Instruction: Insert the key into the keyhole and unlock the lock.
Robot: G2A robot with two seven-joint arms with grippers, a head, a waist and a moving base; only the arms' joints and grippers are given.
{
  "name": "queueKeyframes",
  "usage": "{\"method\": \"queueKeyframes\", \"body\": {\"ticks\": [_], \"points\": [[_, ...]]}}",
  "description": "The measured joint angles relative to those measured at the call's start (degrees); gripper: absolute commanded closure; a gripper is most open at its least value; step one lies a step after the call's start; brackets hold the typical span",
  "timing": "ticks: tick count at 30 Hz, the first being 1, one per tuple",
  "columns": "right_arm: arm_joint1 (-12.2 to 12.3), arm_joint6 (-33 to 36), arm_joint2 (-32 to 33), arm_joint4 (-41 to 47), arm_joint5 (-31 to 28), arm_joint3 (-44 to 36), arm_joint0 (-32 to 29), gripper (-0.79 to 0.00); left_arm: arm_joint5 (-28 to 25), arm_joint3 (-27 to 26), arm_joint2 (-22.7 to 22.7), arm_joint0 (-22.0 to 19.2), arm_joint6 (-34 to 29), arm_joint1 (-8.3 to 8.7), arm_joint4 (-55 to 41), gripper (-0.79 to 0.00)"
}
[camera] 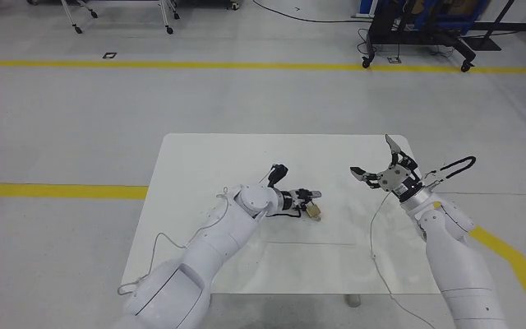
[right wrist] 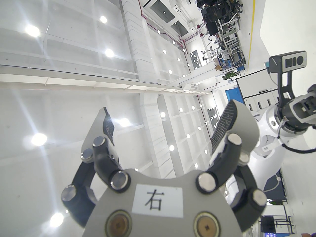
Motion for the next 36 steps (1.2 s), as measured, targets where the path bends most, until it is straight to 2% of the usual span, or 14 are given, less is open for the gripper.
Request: {"method": "queueKeyframes", "body": {"ticks": [3,9,19,22,25,27,36], "points": [[0.00,0.00,0.00,0.00,0.00,0.00,0.00,-0.785,-2.57,0.02,-1.83,-0.61,-0.45,0.58,-1.89,-0.785],[0.00,0.00,0.00,0.00,0.00,0.00,0.00,-0.785,-8.71,-0.80,-6.45,-0.78,-0.52,2.76,-4.90,-0.785],[0.00,0.00,0.00,0.00,0.00,0.00,0.00,-0.785,-17.36,-8.52,-16.32,3.32,-4.23,7.84,-10.40,-0.785],[0.00,0.00,0.00,0.00,0.00,0.00,0.00,-0.785,-17.70,-12.67,-19.59,5.65,-8.06,9.41,-12.97,-0.785],[0.00,0.00,0.00,0.00,0.00,0.00,0.00,-0.785,-15.06,-16.38,-22.10,7.97,-13.12,10.53,-16.42,-0.785],[0.00,0.00,0.00,0.00,0.00,0.00,0.00,-0.785,-13.57,-17.11,-22.56,8.40,-14.87,10.73,-17.54,-0.785],[0.00,-0.27,0.10,-0.26,-0.27,-0.16,-0.02,-0.785,-14.03,-17.23,-22.57,8.31,-14.28,10.79,-17.05,-0.785]]}}
